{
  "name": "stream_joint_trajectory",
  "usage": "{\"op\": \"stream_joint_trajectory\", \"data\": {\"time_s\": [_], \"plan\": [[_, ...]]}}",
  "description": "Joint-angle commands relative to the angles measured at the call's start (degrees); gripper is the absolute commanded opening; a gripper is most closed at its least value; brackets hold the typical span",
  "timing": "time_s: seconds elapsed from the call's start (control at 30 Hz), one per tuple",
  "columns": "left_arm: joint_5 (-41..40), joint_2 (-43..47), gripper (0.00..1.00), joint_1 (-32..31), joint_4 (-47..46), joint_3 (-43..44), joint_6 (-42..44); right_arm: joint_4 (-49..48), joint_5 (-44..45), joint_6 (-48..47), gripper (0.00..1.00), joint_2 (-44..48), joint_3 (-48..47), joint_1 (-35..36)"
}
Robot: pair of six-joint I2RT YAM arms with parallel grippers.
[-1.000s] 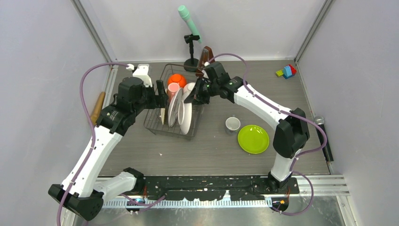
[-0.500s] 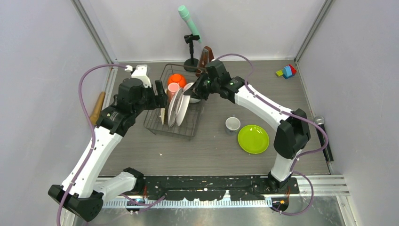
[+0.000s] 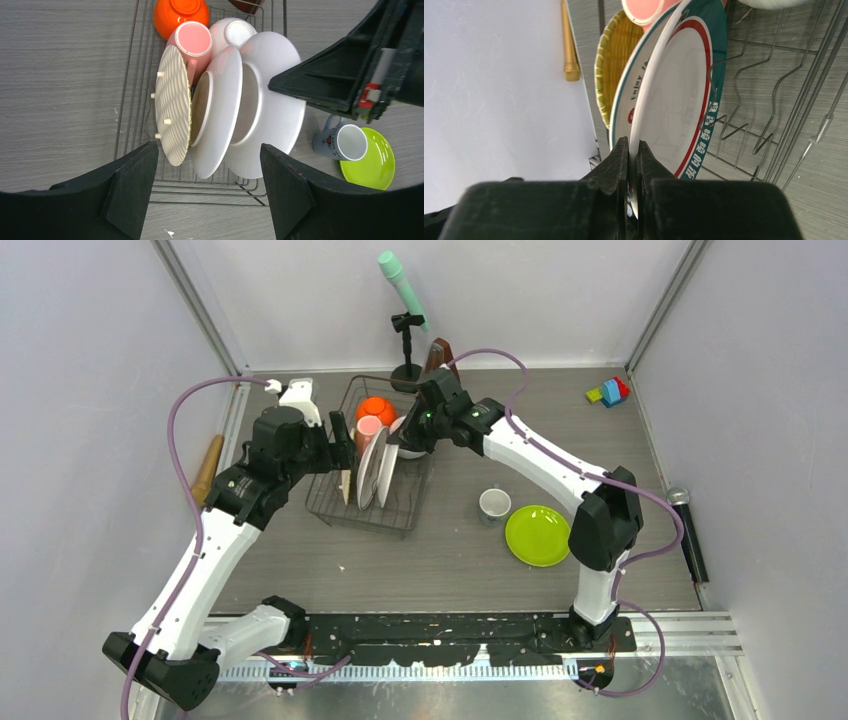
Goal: Load the mixed dishes into the dish rack
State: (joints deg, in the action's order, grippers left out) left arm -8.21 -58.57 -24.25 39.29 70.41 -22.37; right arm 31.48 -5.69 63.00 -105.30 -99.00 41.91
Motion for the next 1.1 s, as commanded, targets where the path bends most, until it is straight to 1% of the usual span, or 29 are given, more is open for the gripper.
{"op": "stream_joint_trajectory", "data": {"time_s": [0.0,0.03,0.13,0.17,0.2,0.23,0.27,0.3,0.33,0.5,0.57,0.73,0.83,0.9,0.93,0.97,1.0,1.03,1.07], "plan": [[-1.1,1.2,0.77,0.3,-1.7,0.1,-0.4,-0.3,3.1,-0.6,0.01,0.1,-2.0,0.7],[-1.2,1.3,0.77,0.3,-1.7,0.1,-0.4,-0.2,3.5,-0.7,0.06,0.1,-2.1,0.9],[-1.3,1.2,0.77,0.3,-1.7,0.1,-0.3,1.1,4.0,-2.0,0.26,-0.6,-3.4,2.7],[-1.3,1.2,0.77,0.3,-1.7,0.1,-0.3,1.2,3.9,-2.3,0.42,-0.7,-3.6,3.1],[-1.3,1.2,0.77,0.4,-1.7,0.1,-0.3,1.3,4.0,-2.7,0.51,-0.8,-3.9,3.7],[-1.3,1.1,0.78,0.4,-1.6,0.1,-0.3,1.4,4.1,-2.7,0.65,-0.7,-4.0,4.0],[-1.3,1.1,0.78,0.4,-1.6,0.1,-0.4,1.2,4.1,-2.8,0.75,-0.5,-4.1,4.2],[-1.3,1.2,0.78,0.4,-1.6,0.1,-0.5,0.8,4.1,-2.8,0.78,-0.1,-4.0,4.3],[-1.3,1.3,0.78,0.4,-1.6,0.0,-0.5,0.6,4.0,-2.8,0.80,0.1,-4.0,4.3],[-0.9,2.0,0.78,0.4,-1.7,-0.2,-0.5,-5.4,1.4,-2.7,0.81,1.5,-2.6,4.3],[-0.6,2.2,0.78,0.4,-1.7,-0.2,-0.4,-6.2,0.3,-3.2,0.81,1.8,-2.8,4.0],[2.5,2.2,0.78,0.4,-1.6,-0.7,0.8,-4.7,0.3,-5.1,0.80,5.0,-2.0,1.1],[5.4,1.8,0.78,0.4,-1.7,-1.0,1.7,-1.8,1.6,-7.0,0.80,9.4,1.2,-2.2],[8.7,1.7,0.77,0.4,-2.5,-1.1,1.8,0.2,3.0,-8.1,0.80,13.0,4.5,-4.5],[12.7,1.7,0.77,0.4,-3.3,-1.2,1.8,2.0,4.6,-8.9,0.80,15.4,6.9,-6.0],[14.5,1.5,0.76,0.4,-4.2,-1.4,1.6,3.0,5.1,-9.3,0.80,16.8,8.3,-6.8],[18.3,1.4,0.76,0.3,-5.2,-1.7,0.9,5.3,6.8,-10.0,0.80,19.3,9.6,-7.6],[21.0,1.1,0.75,0.3,-6.0,-1.9,0.0,6.6,9.7,-10.3,0.80,20.5,12.6,-9.1],[23.3,0.7,0.75,0.3,-7.0,-2.2,-0.9,9.7,11.0,-11.5,0.80,22.5,13.4,-10.1]]}}
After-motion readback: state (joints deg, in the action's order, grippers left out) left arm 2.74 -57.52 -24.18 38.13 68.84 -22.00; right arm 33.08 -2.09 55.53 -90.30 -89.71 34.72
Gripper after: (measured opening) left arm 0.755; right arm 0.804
